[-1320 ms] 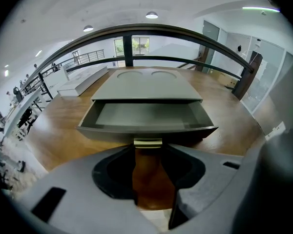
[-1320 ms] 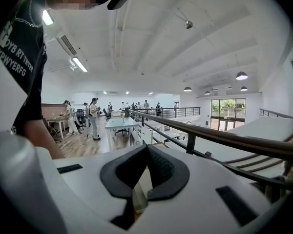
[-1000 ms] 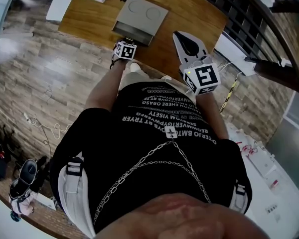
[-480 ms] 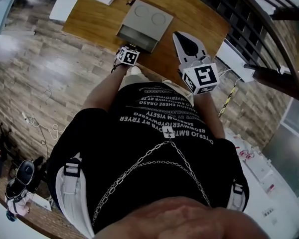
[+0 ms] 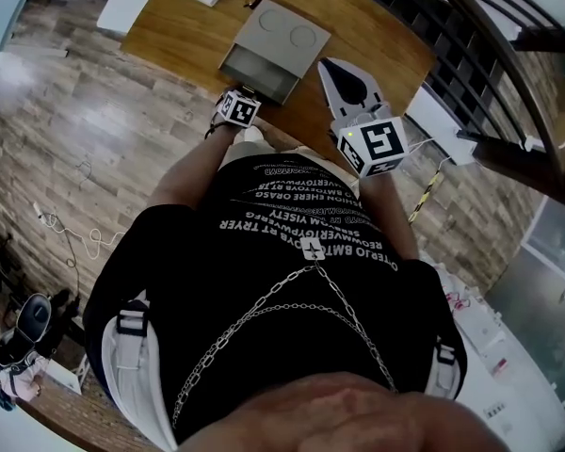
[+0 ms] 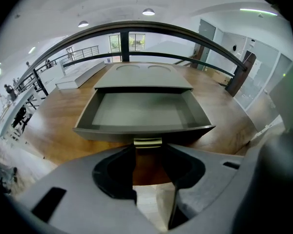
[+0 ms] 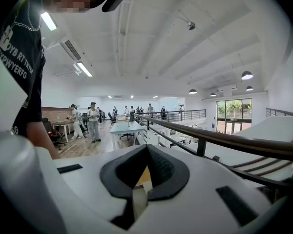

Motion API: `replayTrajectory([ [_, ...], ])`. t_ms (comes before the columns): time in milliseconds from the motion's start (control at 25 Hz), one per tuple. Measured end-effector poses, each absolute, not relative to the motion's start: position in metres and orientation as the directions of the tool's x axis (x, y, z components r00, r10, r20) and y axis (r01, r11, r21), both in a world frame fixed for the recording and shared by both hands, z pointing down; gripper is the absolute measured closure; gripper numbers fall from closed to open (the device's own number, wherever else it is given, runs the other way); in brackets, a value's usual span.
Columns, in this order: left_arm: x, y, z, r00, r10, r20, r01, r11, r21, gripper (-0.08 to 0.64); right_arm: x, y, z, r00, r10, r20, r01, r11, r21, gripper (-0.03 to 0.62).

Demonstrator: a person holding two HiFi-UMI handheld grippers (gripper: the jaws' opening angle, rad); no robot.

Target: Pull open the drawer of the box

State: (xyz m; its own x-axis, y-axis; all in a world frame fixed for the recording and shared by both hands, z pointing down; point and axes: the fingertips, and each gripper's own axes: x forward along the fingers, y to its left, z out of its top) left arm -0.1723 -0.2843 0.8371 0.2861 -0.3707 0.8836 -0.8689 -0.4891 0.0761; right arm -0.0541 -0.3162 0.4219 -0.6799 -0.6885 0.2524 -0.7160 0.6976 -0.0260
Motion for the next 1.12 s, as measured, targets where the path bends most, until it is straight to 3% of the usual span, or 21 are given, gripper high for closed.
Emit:
replayTrajectory([
  [1120,-0.181,-0.235,0.847,0.231,-0.359,0.904,-0.905,-0.421,0.064,0.394,0.014,-0.272,0.453,-0.767,-0.587,0.261,-0.634,0.757,-0.161,0.594],
])
